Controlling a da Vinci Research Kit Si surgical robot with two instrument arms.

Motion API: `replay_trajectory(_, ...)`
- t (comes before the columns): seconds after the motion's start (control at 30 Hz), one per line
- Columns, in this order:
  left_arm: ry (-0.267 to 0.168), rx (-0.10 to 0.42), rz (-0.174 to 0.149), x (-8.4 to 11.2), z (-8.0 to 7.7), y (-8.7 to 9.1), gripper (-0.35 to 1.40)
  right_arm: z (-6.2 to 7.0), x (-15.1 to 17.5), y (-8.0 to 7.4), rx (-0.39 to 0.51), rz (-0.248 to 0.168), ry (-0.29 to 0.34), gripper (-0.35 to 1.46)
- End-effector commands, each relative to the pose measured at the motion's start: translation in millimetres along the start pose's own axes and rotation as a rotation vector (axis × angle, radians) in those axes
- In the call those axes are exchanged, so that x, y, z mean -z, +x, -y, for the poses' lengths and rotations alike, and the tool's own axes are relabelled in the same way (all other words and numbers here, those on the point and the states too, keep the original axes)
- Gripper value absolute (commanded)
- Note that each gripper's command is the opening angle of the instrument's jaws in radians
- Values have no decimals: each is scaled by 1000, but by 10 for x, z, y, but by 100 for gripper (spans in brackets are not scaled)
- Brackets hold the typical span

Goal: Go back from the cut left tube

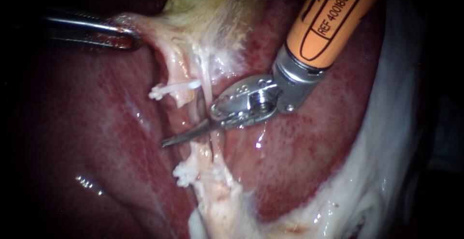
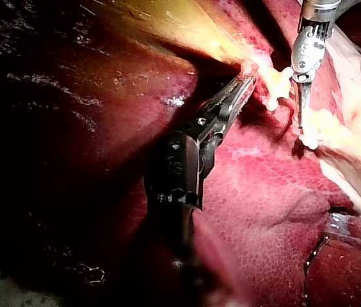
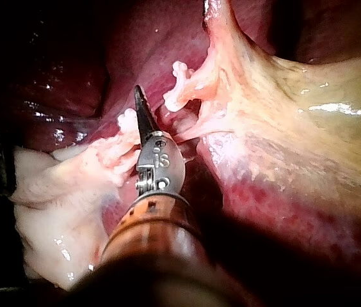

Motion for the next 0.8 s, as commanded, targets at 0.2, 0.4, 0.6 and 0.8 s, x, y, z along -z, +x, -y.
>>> replay_trajectory(0.2,-1,-1,0,0,2,-1,-35,2,3,5,4,-64,8,86)
replay_trajectory(0.4,-1,-1,0,0,2,-2,-35,1,1,10,-71,-123,-4,141)
replay_trajectory(0.6,-1,-1,0,0,2,-2,-35,4,-1,11,-70,-123,-3,143)
replay_trajectory(0.8,-2,-1,0,0,3,-2,-35,21,13,2,-69,-138,-62,143)
